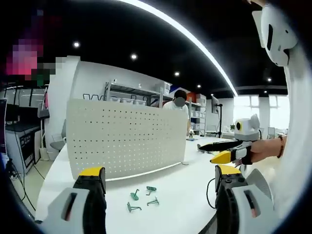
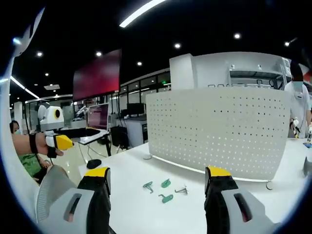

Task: Insert the hook assembly into the mounting plate slot until the hook locks in place.

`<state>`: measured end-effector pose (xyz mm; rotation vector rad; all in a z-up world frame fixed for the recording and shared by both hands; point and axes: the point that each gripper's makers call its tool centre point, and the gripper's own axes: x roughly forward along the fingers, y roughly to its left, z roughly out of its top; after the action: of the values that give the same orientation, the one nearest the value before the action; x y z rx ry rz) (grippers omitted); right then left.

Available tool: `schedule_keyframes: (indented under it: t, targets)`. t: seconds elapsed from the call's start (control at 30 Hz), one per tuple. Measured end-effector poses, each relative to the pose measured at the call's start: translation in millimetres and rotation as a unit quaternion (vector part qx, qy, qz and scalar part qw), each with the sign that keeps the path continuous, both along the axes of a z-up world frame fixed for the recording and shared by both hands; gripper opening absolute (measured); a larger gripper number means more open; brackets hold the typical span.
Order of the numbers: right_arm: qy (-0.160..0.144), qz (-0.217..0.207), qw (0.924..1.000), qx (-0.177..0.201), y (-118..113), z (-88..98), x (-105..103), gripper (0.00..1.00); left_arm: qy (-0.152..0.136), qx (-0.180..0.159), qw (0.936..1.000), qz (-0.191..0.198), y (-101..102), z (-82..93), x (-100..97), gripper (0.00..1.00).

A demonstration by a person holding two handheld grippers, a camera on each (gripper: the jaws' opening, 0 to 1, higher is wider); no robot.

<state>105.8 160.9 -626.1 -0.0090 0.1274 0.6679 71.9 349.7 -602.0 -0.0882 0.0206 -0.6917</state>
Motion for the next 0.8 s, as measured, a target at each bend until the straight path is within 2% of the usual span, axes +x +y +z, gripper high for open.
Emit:
schedule_keyframes:
  t: [0.1,0.8]
  targets:
    - [0.003,-0.001,1.0,0.009,1.5,-1.2,-0.2,0.8,0.002,0.003,1.0,-0.001,1.2,-1.2,-1.5,0.95]
    - [0.015,0.014,0.9997,0.009,12.3,-8.2,-10.0,0.79,0.01,0.011,0.9999,0.002,10.7,-3.4,-17.7,0.94]
